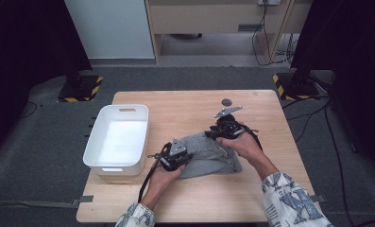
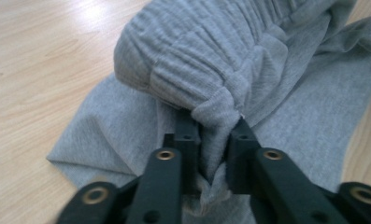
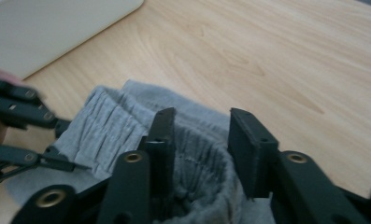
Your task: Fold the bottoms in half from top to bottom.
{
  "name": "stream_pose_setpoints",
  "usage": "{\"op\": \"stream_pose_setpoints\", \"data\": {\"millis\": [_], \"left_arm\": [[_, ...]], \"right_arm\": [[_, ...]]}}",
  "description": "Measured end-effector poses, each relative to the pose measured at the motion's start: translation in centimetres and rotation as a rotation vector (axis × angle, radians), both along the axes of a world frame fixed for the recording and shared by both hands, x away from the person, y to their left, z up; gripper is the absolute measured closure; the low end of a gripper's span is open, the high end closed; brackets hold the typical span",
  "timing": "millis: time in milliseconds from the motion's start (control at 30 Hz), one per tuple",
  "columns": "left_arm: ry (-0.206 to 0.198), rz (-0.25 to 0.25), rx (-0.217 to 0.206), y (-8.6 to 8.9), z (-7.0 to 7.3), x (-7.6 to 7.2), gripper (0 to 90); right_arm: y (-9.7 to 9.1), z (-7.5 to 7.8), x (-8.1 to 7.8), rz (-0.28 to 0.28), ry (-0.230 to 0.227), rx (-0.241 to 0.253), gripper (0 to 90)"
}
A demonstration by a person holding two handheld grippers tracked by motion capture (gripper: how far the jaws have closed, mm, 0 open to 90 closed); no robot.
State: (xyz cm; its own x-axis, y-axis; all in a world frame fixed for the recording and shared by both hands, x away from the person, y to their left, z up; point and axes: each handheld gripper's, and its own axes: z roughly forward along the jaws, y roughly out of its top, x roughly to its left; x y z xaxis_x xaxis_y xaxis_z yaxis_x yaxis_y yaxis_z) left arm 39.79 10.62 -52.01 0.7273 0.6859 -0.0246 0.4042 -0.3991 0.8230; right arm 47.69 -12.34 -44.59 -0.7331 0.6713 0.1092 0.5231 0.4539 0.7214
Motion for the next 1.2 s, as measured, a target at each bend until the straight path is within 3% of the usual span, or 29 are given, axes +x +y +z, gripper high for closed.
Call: {"op": "stream_pose_setpoints", "data": {"millis": [67,200,300,500,633,700,800,867,1000,1100,1133,1167,1200], "left_arm": [[0.017,0.001,0.008,0.1,0.0,-0.4,68.6],[0.009,0.014,-0.010,0.3,0.3,-1.4,56.2],[0.034,0.031,-0.057,0.5,0.9,-1.5,43.8],[0.038,0.024,-0.118,1.0,2.5,-1.6,37.0],[0.028,0.022,-0.153,0.9,3.5,-0.8,33.8],[0.019,0.030,-0.169,0.7,4.0,-0.1,33.8],[0.003,0.023,-0.159,0.3,4.4,0.6,34.8],[-0.030,0.013,-0.099,-0.5,4.5,1.5,36.5],[-0.009,0.016,-0.101,-0.9,4.3,2.1,40.3],[0.009,0.017,-0.081,-1.2,4.1,2.1,49.8],[0.016,0.015,-0.075,-1.2,4.1,2.0,49.8],[0.019,0.015,-0.071,-1.2,4.1,1.9,52.8],[0.021,0.013,-0.071,-1.2,4.1,1.8,53.7]], "right_arm": [[-0.2,-0.1,-0.5,0.009,0.008,-0.001,67.6],[-1.0,-0.5,-2.1,0.040,0.010,0.016,73.4],[-1.6,-0.7,-2.9,0.046,0.001,0.039,78.2],[-2.1,-1.7,-4.3,0.067,0.004,0.061,81.6],[-2.3,-2.3,-5.2,0.077,0.011,0.060,81.7],[-2.3,-2.5,-5.4,0.077,0.013,0.056,80.1],[-2.3,-2.5,-5.3,0.074,0.011,0.065,78.1],[-2.2,-2.2,-5.1,0.067,0.008,0.054,77.4],[-2.2,-2.2,-5.1,0.073,0.018,0.043,78.0],[-2.3,-2.2,-5.0,0.078,0.023,0.046,76.6],[-2.4,-2.1,-5.0,0.075,0.025,0.055,74.2],[-2.6,-1.8,-4.9,0.064,0.016,0.072,59.8],[-2.6,-1.6,-4.9,0.059,0.006,0.081,57.4]]}}
